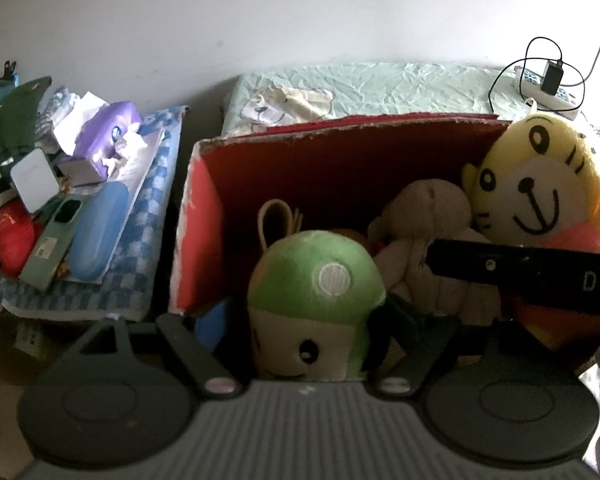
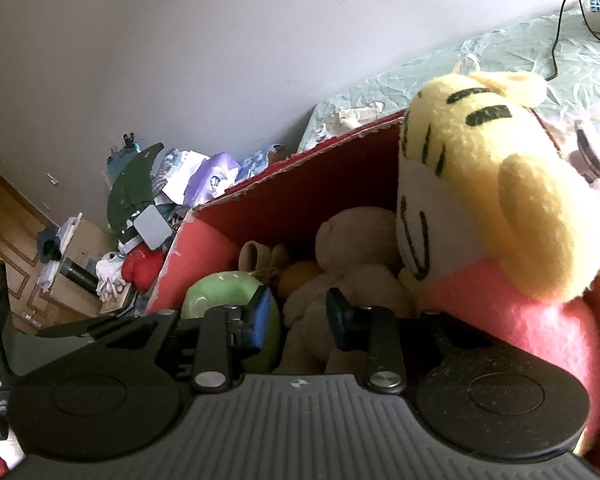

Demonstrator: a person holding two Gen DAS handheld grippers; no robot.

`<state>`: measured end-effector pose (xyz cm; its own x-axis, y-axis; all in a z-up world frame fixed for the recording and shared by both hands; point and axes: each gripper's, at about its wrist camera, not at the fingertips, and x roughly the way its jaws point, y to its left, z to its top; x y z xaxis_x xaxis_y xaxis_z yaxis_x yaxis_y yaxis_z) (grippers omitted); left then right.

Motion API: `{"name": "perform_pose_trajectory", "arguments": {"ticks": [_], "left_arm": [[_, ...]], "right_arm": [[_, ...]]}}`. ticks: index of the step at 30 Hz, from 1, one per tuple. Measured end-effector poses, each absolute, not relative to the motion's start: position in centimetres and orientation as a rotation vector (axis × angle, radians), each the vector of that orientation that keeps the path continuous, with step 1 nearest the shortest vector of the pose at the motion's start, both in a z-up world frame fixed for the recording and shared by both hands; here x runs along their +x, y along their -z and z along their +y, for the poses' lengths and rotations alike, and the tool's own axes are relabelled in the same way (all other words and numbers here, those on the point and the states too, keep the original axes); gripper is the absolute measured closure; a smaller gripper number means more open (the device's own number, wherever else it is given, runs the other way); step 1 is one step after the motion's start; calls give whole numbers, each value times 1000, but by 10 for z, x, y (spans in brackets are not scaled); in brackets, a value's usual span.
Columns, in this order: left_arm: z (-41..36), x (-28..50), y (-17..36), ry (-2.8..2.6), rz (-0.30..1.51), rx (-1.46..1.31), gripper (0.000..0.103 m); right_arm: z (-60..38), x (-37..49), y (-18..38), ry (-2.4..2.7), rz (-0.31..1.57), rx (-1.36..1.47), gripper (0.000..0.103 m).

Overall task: Organize objects
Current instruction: 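Open the right gripper and release the green plush in the box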

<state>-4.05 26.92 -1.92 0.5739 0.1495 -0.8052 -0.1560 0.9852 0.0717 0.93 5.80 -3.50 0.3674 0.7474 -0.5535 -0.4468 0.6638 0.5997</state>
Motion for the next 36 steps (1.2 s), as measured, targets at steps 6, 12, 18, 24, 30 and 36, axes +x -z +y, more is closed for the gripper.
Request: {"name": "perform_pose_trajectory", "arguments": {"ticks": [6,12,18,24,30,36], "left_arm": [[265,-46,18,-184,941,-6,15],[259,-54,15,-177,933,2,14],[253,-62,10,-179,915,10,14],[247,-66,4,-179,899,12,14],[241,-70,3,-182,903,14,14],[235,-76,-5,-163,881,-1,14]], "right_arm": [[50,2,29,-792,897,379,70],[43,-3,24,-784,880,393,69],[40,-12,19,-787,845,371,68],[35,-16,18,-785,823,361,68],[30,-21,16,-782,803,366,67],[19,-26,13,-795,774,408,63]]}}
